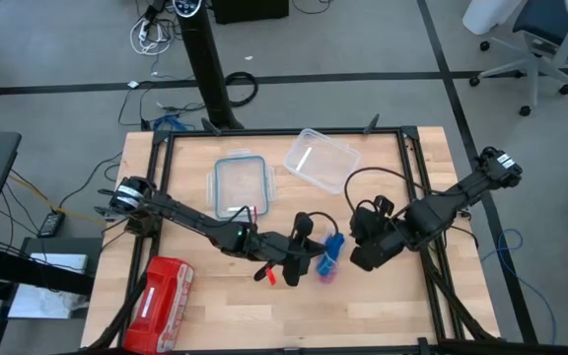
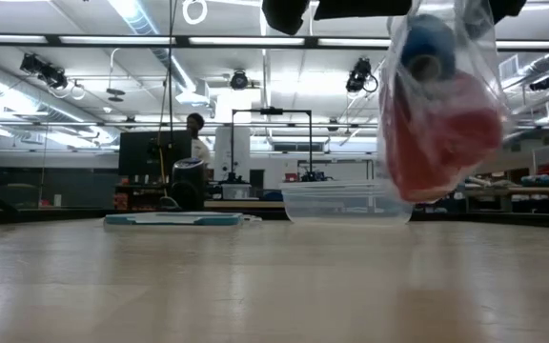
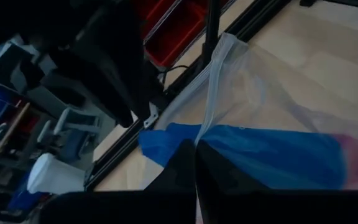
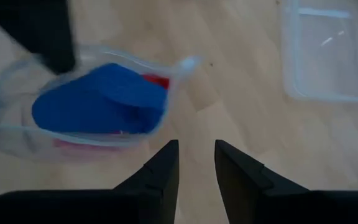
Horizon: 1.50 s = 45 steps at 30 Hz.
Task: Roll bandage
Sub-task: Put the blue bandage into the transparent zip bag
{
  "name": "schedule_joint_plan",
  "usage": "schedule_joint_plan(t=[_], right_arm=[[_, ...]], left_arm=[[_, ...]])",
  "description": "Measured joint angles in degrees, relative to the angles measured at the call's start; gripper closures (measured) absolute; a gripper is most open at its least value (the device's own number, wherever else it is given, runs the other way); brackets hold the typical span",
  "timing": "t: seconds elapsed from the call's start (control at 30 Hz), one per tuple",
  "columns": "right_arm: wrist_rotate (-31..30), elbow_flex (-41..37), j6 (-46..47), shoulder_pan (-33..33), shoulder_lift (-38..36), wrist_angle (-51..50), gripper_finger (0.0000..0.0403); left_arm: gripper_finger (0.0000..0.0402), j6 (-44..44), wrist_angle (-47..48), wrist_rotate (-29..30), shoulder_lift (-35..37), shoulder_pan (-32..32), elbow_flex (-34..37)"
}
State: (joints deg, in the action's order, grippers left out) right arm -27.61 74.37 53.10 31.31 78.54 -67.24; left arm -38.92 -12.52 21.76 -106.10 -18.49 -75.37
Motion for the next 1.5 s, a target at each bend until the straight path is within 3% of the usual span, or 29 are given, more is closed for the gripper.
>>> schedule_joint_plan(t=[0.17,0.4,0.63,0.93,1.23,1.5], right_arm=[[2.4,-5.1,-2.1,-2.7,-5.1,6.8,0.0307],[15.4,-12.2,-6.4,-11.2,-13.7,18.1,0.0314],[32.3,-13.4,-10.0,-22.4,-14.0,20.7,0.0314],[46.9,-13.4,-12.8,-33.1,-14.1,23.6,0.0315],[47.1,-13.4,-14.4,-36.0,-14.0,22.8,0.0319],[45.9,-13.4,-18.5,-36.8,-9.5,22.6,0.032]], left_arm=[[0.0401,-3.1,0.1,2.9,0.0,-1.3,0.0],[0.0401,-10.7,0.1,7.0,0.0,-2.1,0.0],[0.0401,-18.6,0.1,8.1,0.0,-1.8,0.0],[0.0401,-30.6,0.4,10.3,0.0,-1.0,0.0],[0.0401,-40.5,0.3,10.6,0.0,0.9,0.0],[0.0401,-45.9,-0.4,10.6,0.0,1.0,0.0]])
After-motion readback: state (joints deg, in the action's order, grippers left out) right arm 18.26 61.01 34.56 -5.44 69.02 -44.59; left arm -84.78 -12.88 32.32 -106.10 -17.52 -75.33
